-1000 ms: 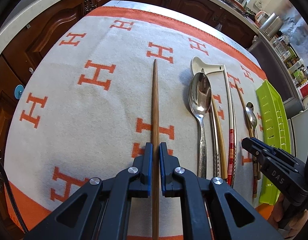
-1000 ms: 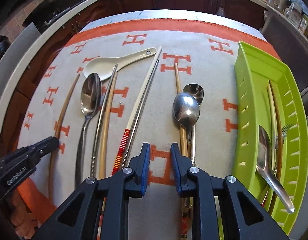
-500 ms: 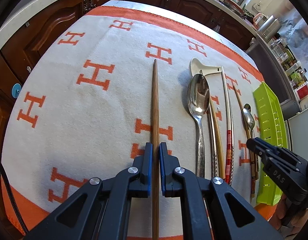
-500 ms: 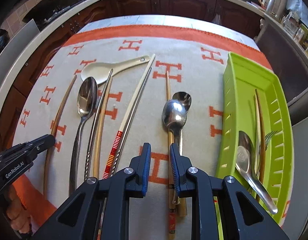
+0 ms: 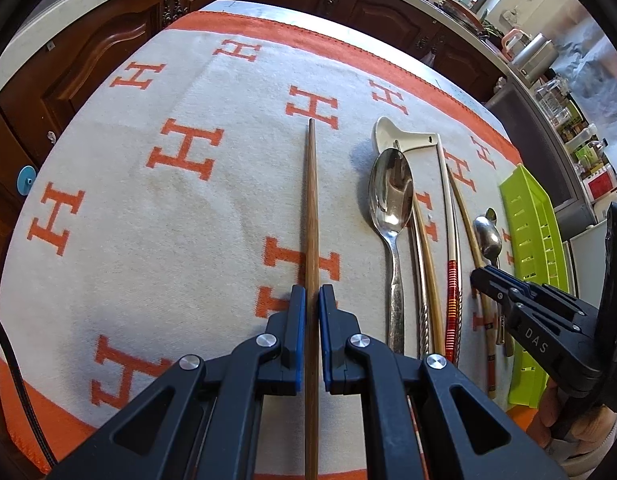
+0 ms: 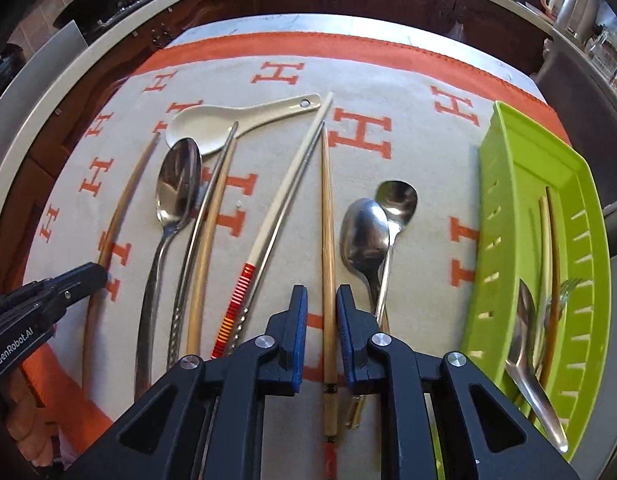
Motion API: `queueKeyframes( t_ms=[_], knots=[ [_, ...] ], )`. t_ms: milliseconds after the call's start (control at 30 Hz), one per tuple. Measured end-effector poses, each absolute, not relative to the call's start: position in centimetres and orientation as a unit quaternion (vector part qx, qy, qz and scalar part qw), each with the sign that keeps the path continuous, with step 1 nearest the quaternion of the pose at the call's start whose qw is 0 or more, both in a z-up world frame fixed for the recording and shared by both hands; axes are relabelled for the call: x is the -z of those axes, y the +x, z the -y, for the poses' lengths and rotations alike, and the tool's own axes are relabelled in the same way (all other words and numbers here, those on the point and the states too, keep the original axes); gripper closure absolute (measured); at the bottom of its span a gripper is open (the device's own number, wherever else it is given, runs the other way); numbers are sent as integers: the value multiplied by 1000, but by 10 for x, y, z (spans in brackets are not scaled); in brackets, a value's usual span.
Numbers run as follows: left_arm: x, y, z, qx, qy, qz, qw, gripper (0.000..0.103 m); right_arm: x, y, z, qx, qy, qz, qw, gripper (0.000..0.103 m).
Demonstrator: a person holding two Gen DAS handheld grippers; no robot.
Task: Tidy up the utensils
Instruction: 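Carry the chopstick into the green tray with the left tool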
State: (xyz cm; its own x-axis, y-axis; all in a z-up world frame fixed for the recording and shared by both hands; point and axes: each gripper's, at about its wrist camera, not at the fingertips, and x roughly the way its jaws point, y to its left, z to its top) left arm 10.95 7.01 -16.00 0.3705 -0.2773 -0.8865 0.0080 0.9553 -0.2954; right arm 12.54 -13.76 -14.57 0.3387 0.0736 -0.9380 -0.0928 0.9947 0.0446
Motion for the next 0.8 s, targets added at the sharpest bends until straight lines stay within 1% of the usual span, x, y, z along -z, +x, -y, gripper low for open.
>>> queueKeyframes(
  t_ms=[133, 267, 400, 600, 800],
  knots=[
    [156, 107, -64, 89, -112, -543, 827, 99, 145, 125, 146, -52, 52, -561, 825, 97],
    [144, 102, -64, 94, -126, -521, 839, 99, 143, 117, 162, -51, 118, -555, 822, 97],
    [129, 97, -66, 107, -143, -500, 847, 99, 134, 104, 174, -52, 151, -548, 821, 97],
    [114, 94, -53, 125, -141, -507, 841, 99, 96, 81, 208, -66, 211, -527, 820, 97],
    [87, 93, -4, 174, -107, -506, 838, 99, 61, 67, 269, -28, 244, -500, 830, 97]
  ],
)
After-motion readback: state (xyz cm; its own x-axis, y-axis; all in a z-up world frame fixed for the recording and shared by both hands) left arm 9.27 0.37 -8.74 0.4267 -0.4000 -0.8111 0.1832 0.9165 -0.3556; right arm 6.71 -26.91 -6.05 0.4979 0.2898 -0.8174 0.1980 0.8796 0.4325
